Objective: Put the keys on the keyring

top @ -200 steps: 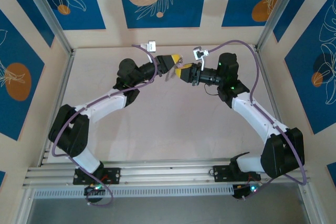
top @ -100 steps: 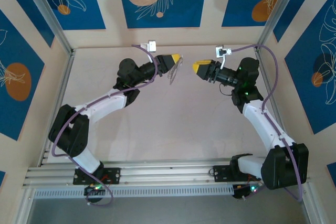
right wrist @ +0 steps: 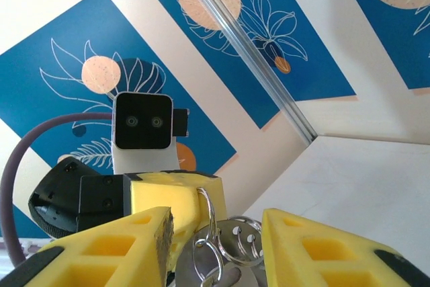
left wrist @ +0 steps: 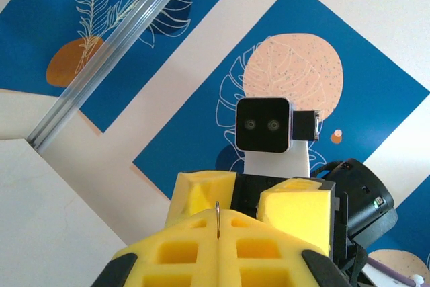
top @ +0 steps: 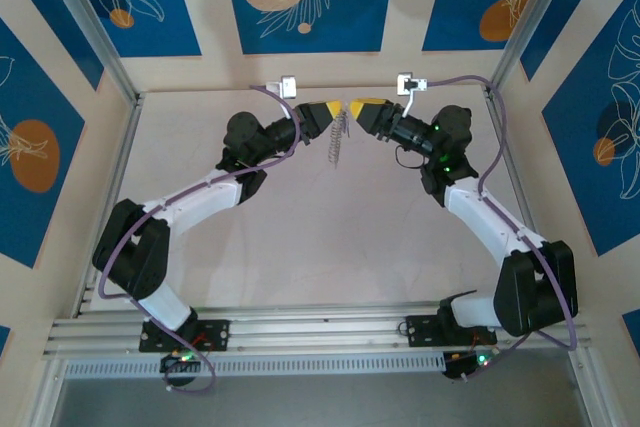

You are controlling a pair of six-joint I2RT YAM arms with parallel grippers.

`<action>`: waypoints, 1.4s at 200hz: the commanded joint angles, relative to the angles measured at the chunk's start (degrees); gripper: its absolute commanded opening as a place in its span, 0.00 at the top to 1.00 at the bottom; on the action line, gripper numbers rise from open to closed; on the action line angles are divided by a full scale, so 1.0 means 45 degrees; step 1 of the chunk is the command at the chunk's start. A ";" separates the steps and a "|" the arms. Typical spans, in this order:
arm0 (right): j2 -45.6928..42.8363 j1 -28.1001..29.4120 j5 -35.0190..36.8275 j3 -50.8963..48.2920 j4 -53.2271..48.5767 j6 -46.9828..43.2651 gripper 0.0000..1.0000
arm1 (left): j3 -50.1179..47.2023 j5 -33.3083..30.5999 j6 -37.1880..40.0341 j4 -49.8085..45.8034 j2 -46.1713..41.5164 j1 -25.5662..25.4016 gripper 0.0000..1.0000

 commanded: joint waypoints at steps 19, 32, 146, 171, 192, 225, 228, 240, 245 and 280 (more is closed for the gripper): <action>0.0296 0.0272 0.0646 0.0275 0.1041 0.0438 0.60 | 0.0235 -0.0364 0.0143 0.0848 -0.0245 -0.0151 1.00; 0.0353 0.0318 0.0609 0.0282 0.1062 0.0445 0.60 | 0.0226 -0.0344 0.0129 0.0875 -0.0244 -0.0144 1.00; 0.0711 0.0579 0.0034 0.0456 0.1049 0.0439 0.74 | 0.0249 -0.0246 0.0128 0.0900 -0.0191 -0.0168 1.00; 0.0736 0.0614 -0.0007 0.0458 0.0984 0.0398 0.82 | 0.0249 -0.0246 0.0138 0.0910 -0.0186 -0.0170 1.00; 0.0730 0.0607 -0.0104 0.0496 0.0970 0.0380 0.95 | 0.0266 -0.0246 0.0137 0.0887 -0.0174 -0.0161 1.00; 0.0751 0.0542 -0.0282 0.0660 0.0639 0.0184 1.00 | 0.0339 -0.0125 0.0206 0.0813 -0.0175 -0.0176 1.00; 0.0746 0.0529 -0.0314 0.0698 0.0558 0.0149 1.00 | 0.0361 -0.0099 0.0238 0.0755 -0.0184 -0.0165 1.00; 0.0785 0.0366 -0.0493 0.0816 0.0239 0.0043 1.00 | 0.0496 0.0070 0.0434 0.0399 -0.0228 -0.0117 1.00; 0.0823 0.0263 -0.0591 0.0847 0.0166 0.0039 1.00 | 0.0554 0.0147 0.0534 0.0234 -0.0276 -0.0079 1.00; 0.1330 -0.0648 -0.2412 0.1599 -0.0659 -0.0157 1.00 | 0.0890 0.0859 0.1463 -0.1238 -0.0611 0.0471 0.65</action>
